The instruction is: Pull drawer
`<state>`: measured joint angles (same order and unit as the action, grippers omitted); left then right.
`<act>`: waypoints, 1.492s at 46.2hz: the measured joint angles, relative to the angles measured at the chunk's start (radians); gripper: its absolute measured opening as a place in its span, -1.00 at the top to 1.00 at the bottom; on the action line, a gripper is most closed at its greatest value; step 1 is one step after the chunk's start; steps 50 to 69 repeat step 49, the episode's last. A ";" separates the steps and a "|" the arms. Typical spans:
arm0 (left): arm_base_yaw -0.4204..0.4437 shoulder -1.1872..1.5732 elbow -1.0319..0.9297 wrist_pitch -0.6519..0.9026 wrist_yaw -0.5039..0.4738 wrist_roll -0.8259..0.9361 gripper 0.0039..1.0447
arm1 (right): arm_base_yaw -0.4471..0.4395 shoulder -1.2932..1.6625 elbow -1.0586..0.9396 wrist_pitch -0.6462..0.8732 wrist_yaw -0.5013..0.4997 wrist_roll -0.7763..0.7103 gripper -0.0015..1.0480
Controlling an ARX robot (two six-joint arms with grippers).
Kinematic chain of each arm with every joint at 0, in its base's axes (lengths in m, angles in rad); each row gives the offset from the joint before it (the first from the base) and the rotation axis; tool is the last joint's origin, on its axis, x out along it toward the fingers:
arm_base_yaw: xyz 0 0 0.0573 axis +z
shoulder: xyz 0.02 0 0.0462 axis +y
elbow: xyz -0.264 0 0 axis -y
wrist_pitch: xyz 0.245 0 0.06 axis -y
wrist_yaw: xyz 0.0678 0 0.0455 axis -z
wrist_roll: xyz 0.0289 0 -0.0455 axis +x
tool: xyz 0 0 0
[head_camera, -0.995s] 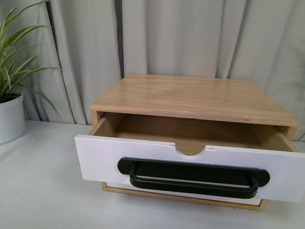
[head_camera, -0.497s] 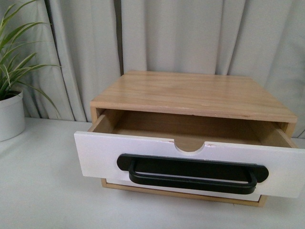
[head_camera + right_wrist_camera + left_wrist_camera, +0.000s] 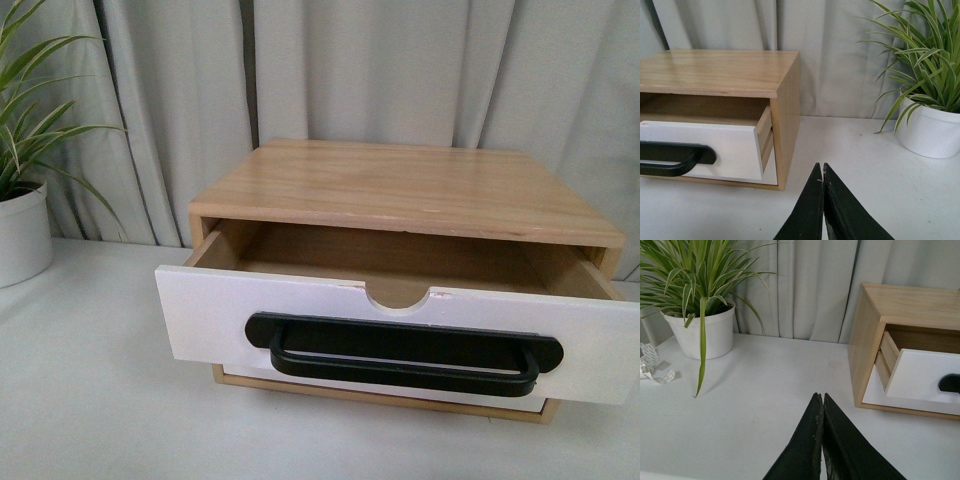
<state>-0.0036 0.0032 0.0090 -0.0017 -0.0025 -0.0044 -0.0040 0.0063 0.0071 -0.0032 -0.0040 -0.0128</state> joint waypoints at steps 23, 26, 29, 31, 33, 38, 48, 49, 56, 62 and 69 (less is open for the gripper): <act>0.000 0.000 0.000 0.000 0.000 0.000 -0.47 | 0.000 -0.002 0.000 0.000 0.000 0.000 -0.31; 0.000 0.000 0.000 0.000 0.000 0.000 -0.71 | 0.000 -0.002 0.000 0.000 0.000 0.000 -0.55; 0.000 0.000 0.000 0.000 0.000 0.000 -0.92 | 0.000 -0.002 0.000 0.000 0.000 0.000 -0.82; 0.000 0.000 0.000 0.000 0.000 0.000 -0.89 | 0.000 -0.002 0.000 0.000 0.000 0.002 -0.86; 0.000 0.000 0.000 0.000 0.000 0.000 -0.89 | 0.000 -0.002 0.000 0.000 0.000 0.002 -0.82; 0.000 0.000 0.000 0.000 0.000 0.000 -0.89 | 0.000 -0.002 0.000 0.000 0.000 0.002 -0.83; 0.000 0.000 0.000 0.000 0.000 0.000 -0.89 | 0.000 -0.002 0.000 0.000 0.000 0.002 -0.83; 0.000 0.000 0.000 0.000 0.000 0.000 -0.89 | 0.000 -0.002 0.000 0.000 0.000 0.002 -0.83; 0.000 0.000 0.000 0.000 0.000 0.000 -0.89 | 0.000 -0.002 0.000 0.000 0.000 0.002 -0.83; 0.000 0.000 0.000 0.000 0.000 0.000 -0.89 | 0.000 -0.002 0.000 0.000 0.000 0.002 -0.83; 0.000 0.000 0.000 0.000 0.000 0.000 -0.89 | 0.000 -0.002 0.000 0.000 0.000 0.002 -0.83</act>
